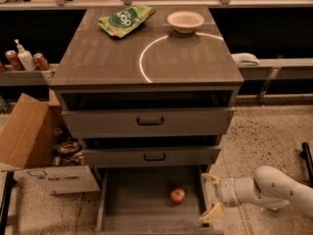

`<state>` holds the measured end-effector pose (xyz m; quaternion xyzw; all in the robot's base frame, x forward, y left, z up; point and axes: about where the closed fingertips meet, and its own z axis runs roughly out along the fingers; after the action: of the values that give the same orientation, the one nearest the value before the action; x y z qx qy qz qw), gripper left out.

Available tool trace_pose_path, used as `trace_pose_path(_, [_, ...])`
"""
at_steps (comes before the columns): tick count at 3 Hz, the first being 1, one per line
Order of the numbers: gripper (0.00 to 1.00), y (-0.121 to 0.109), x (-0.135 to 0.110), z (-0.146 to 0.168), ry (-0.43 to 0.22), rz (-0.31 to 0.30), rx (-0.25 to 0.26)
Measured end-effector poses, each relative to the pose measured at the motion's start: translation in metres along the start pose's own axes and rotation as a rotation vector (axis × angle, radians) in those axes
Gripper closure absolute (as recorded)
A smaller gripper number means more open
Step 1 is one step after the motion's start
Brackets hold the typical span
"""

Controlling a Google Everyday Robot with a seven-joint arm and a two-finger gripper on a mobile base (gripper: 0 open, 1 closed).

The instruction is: Pick apple from bottom drawer and place on counter

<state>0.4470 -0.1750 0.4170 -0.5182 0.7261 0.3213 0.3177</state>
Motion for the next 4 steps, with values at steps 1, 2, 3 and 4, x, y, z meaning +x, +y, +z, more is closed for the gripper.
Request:
trace_pose_path(1, [0.0, -0.009, 0.033, 0.027, 0.002, 0.009, 0.013])
trace_pose_path(2, [0.0, -0.023, 0.063, 0.066, -0.019, 0.022, 0.021])
trace_pose_path(3, [0.0, -0.023, 0.063, 0.066, -0.018, 0.022, 0.022])
trace_pose_path(4, [0.0, -0.035, 0.074, 0.076, 0.029, 0.004, 0.055])
